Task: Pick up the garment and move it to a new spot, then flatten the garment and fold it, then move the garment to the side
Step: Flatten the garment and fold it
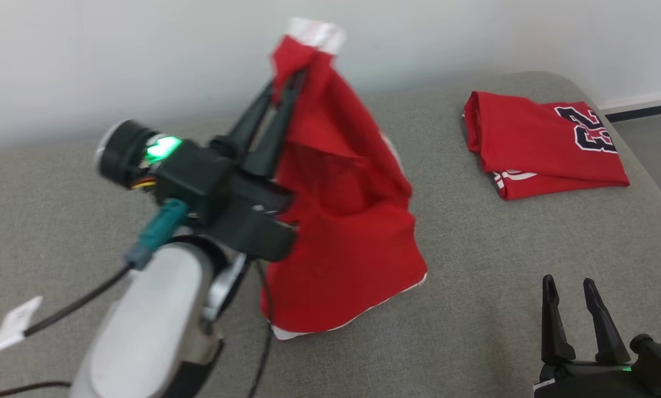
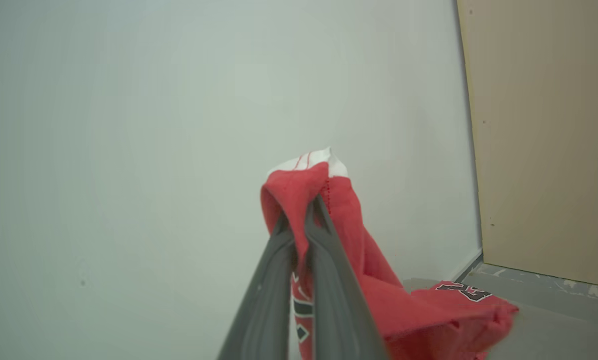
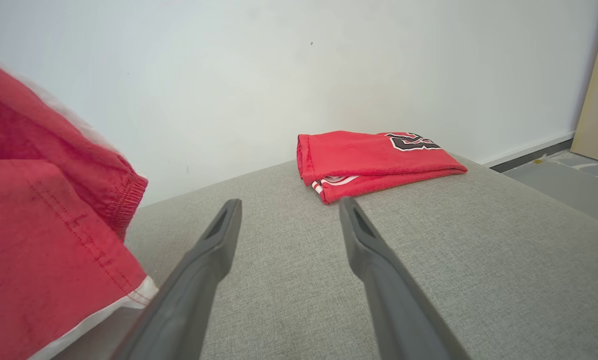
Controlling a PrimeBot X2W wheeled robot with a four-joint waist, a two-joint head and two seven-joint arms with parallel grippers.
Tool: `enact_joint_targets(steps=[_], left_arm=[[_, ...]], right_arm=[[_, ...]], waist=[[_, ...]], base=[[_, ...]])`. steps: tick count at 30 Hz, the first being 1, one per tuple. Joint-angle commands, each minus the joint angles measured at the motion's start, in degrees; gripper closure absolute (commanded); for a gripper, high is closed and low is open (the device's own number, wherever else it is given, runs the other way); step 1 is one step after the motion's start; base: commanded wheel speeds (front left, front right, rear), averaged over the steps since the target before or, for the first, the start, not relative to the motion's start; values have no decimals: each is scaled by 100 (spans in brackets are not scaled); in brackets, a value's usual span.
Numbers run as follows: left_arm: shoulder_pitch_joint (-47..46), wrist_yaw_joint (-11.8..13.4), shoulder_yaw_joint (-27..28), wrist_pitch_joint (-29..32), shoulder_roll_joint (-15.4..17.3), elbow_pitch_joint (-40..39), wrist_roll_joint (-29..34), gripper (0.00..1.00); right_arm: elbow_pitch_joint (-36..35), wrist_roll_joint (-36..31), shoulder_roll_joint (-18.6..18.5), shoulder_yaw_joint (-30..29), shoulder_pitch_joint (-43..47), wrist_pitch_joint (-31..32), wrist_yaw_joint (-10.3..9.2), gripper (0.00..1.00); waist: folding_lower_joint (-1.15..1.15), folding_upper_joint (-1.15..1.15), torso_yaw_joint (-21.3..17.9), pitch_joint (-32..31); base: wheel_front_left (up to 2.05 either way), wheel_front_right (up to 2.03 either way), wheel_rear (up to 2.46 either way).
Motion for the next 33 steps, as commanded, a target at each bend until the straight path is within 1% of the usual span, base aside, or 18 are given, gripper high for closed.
enact_joint_targets(steps=[1, 7, 12, 16, 19, 21, 22, 23, 25, 29, 33], left_arm=[[203, 74, 153, 2, 176, 4, -97, 100], [945, 319, 761, -151, 712, 216, -274, 100], [1599, 512, 1225, -382, 1050, 679, -447, 100], [1923, 612, 1520, -640, 1200, 1170, -577, 100], [2046, 630, 1628, -786, 1277, 1633, -617, 100], [2044, 649, 1687, -893, 1243, 1893, -680, 100], [2049, 654, 1681, -933, 1257, 2035, -658, 75], [2025, 661, 1673, -979, 1270, 2139, -623, 0], [1965, 681, 1676, -1057, 1252, 2322, -590, 0], [1872, 726, 1763, -1164, 1209, 2343, -565, 0], [1944, 861, 1878, -1203, 1128, 1943, -446, 0]], right_arm=[[-25, 0, 3, -10, 18, -2, -16, 0], [-55, -6, -57, -16, -58, -2, -16, 0], [-23, -22, -96, 13, -92, -2, -16, 0], [8, -24, -137, 41, -124, -2, -16, 0], [45, -23, -172, 75, -150, -2, -16, 0], [61, -34, -187, 80, -143, -3, -16, 0], [67, -36, -196, 86, -144, -2, -16, 0], [72, -39, -204, 87, -141, -2, -16, 0], [73, -57, -201, 100, -145, -3, -16, 0], [74, -76, -213, 51, -96, -3, -16, 0], [77, -82, -205, 38, -34, -3, -16, 0]], waist=[[0, 0, -13, 49], [0, 0, -26, 182], [0, 0, -21, 244], [0, 0, -23, 257], [0, 0, -17, 251], [0, 0, -8, 246], [0, 0, -4, 246], [0, 0, 3, 243], [0, 0, 21, 231], [0, 0, 84, 179], [0, 0, 175, 74]], base=[[0, 0, 0], [0, 0, 0], [0, 0, 0], [0, 0, 0], [0, 0, 0], [0, 0, 0], [0, 0, 0], [0, 0, 0], [0, 0, 0], [0, 0, 0], [0, 0, 0]])
